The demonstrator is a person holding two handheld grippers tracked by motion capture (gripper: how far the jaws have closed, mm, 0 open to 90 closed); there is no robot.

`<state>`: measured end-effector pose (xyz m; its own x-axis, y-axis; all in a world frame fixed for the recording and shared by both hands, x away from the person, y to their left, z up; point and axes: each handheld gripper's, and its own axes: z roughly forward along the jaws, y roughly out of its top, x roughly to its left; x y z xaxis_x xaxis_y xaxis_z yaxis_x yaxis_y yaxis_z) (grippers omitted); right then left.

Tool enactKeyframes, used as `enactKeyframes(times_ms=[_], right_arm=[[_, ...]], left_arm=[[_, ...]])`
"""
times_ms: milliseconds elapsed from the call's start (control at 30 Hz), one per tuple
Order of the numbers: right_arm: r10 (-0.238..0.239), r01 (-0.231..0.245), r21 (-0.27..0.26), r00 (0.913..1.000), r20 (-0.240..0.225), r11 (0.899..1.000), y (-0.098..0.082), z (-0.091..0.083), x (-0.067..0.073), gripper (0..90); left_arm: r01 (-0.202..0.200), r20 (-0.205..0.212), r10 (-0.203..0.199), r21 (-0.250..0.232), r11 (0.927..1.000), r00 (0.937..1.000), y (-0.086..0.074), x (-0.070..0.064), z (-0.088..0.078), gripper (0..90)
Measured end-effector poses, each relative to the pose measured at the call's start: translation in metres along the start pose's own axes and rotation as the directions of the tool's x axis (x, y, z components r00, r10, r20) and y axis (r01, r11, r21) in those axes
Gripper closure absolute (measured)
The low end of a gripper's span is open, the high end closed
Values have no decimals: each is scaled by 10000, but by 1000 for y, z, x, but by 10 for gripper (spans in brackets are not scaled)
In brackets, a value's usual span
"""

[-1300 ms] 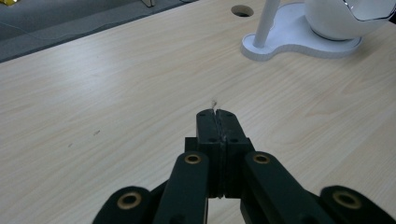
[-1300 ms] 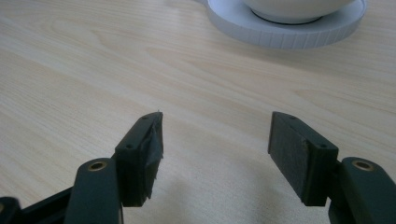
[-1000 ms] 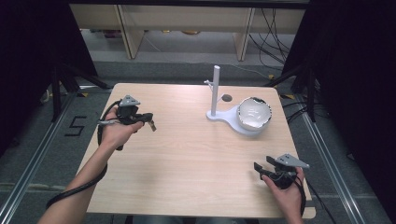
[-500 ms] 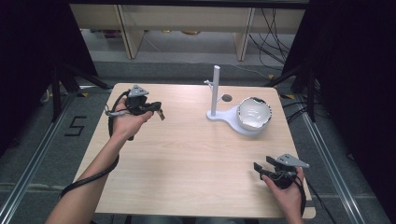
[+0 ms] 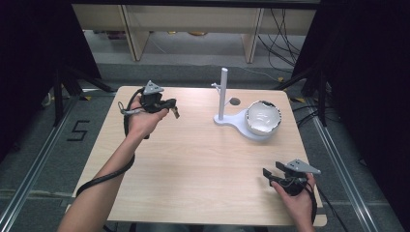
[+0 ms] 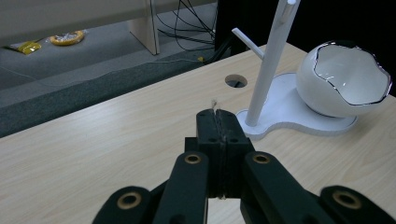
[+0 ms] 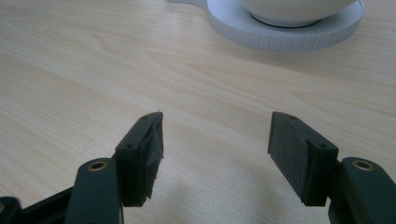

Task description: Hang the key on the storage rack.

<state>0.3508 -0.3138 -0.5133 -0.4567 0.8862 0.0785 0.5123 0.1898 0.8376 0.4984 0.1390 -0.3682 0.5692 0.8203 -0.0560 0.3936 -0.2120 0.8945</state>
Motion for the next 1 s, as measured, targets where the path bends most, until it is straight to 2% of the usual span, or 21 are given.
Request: enactKeyframes(times_ms=[67,433,533,967,1000], right_arm=[[68,-68,25,10000,-29,10000,0,0,1,366],[-46,46,18,9999,124,10000,0,1,0,366],[41,-40,32,10000,-38,10000,0,0,1,366],[-32,31,28,9999,99,10000,0,1,0,366],[87,-88,-44,9999,-107,10000,0,1,1,366]], left_arm=[[-107,-38,107,-49,9999,9999,3,-1,4,890],[-41,-101,37,-434,9990,9999,13,-6,13,890],[-101,-146,93,-535,9985,9999,17,-8,18,890],[-226,-97,220,-657,9976,9997,27,-22,33,890],[-215,-98,209,-665,9976,9997,28,-23,35,889]])
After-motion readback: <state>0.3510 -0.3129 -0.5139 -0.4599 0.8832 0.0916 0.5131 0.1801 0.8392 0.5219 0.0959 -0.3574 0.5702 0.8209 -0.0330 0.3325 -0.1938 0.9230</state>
